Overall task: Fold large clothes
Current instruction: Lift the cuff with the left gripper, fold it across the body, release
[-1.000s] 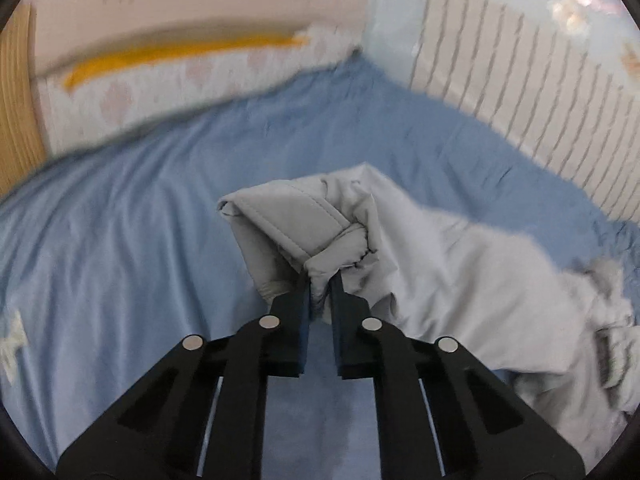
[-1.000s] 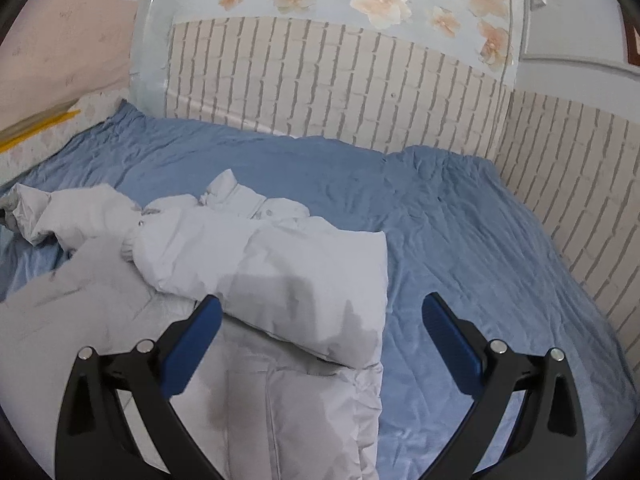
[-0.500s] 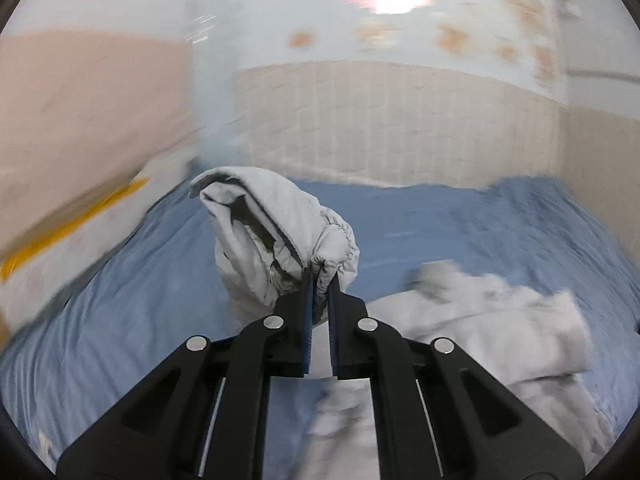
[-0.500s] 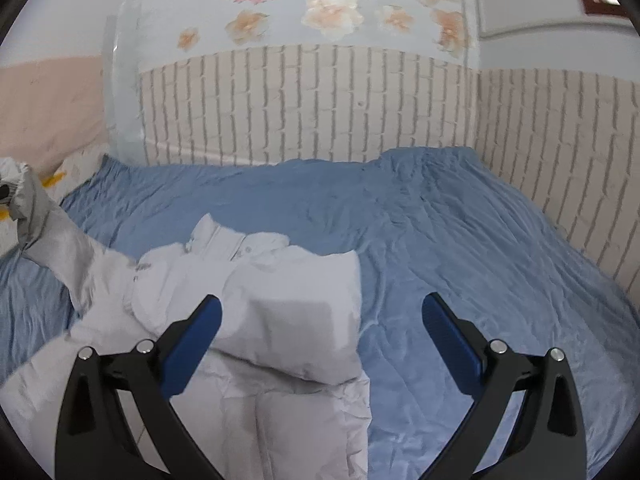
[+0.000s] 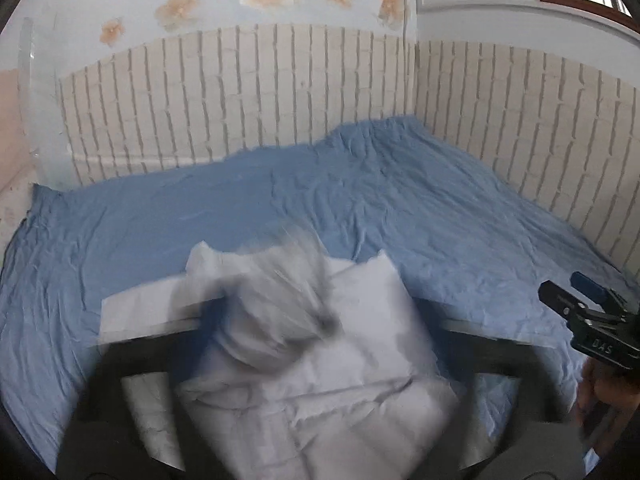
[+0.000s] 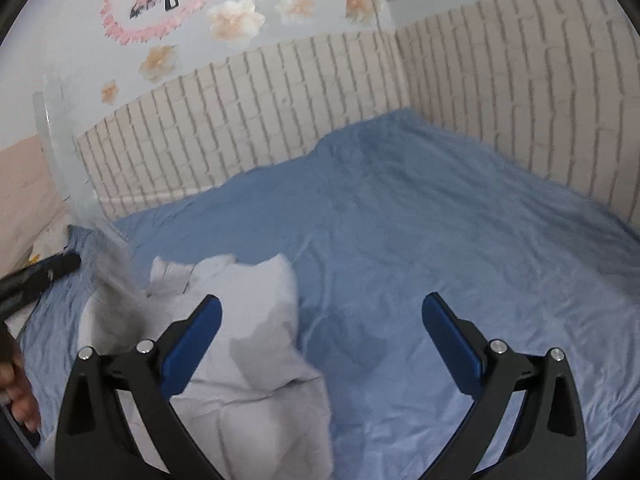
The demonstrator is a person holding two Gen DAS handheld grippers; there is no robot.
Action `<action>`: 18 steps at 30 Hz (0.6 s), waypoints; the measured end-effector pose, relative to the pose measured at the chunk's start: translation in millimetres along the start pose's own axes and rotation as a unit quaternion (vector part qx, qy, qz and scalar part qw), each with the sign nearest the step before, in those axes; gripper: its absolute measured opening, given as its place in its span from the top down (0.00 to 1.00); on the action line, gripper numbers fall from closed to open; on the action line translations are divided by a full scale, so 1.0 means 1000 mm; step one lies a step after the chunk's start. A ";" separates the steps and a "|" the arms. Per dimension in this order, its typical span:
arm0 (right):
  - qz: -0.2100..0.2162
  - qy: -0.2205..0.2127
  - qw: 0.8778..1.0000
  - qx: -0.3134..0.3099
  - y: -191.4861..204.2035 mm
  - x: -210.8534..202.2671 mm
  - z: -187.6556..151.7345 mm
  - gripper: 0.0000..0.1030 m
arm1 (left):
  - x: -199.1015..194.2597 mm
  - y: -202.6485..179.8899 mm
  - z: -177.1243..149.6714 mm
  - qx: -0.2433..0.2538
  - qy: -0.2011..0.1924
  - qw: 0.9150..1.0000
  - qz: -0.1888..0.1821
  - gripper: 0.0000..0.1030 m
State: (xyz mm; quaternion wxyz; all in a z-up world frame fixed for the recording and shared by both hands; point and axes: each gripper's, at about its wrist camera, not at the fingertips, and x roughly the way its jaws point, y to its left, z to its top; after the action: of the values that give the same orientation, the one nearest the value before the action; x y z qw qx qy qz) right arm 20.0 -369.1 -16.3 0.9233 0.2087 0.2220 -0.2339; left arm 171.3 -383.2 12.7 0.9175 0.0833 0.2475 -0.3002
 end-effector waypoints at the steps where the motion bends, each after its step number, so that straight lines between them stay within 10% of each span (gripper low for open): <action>1: 0.003 -0.002 1.000 0.003 -0.001 -0.002 0.001 0.03 | -0.003 -0.008 -0.002 0.008 -0.007 1.000 -0.001 0.03; 10: 0.005 0.028 0.999 -0.035 0.004 0.007 -0.018 0.02 | -0.047 0.050 -0.031 -0.014 -0.006 0.999 0.031 0.03; 18: 0.032 0.019 0.992 -0.124 0.047 -0.010 -0.033 0.02 | -0.110 0.150 -0.094 -0.020 0.008 0.989 0.146 0.03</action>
State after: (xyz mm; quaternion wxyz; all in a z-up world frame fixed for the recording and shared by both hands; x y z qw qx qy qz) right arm 26.8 -311.7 -24.9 0.9447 0.1045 0.2598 -0.1706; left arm 145.6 -177.7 -12.6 0.9508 0.1029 0.2461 -0.1575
